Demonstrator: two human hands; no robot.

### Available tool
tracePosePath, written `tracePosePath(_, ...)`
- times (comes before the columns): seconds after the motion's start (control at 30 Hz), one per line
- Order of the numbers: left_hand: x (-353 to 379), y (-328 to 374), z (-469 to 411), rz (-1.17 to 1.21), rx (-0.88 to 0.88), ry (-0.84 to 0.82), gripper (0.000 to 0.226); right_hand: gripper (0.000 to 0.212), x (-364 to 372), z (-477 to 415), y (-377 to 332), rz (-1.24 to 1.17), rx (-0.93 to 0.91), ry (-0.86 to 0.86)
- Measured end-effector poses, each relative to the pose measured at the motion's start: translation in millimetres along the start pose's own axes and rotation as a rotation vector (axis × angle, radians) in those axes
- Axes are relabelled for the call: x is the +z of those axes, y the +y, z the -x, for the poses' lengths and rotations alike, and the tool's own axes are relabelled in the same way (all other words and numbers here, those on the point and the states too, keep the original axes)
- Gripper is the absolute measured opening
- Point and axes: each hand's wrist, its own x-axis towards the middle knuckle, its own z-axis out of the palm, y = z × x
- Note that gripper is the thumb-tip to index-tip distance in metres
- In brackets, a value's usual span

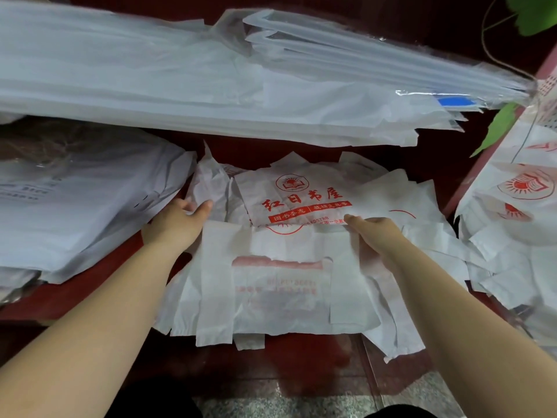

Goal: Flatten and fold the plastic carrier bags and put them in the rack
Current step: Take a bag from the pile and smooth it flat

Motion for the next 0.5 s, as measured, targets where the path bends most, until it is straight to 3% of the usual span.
tracePosePath(0.1,3,2,-2,0.199,0.024,-0.098,0.044,0.026,4,4,2,-0.019,-0.004,0.000)
tracePosePath(0.23,7,3,0,0.602,0.045,-0.061,0.025,0.029,10,2,6,-0.098,-0.036,0.087)
tracePosePath(0.37,11,-1,-1,0.579,0.054,0.053,0.028,0.037,17,1,12,-0.039,-0.054,0.114)
tracePosePath(0.5,10,-7,-8,0.460,0.057,0.054,0.029,0.049,16,1,15,-0.001,-0.054,0.119)
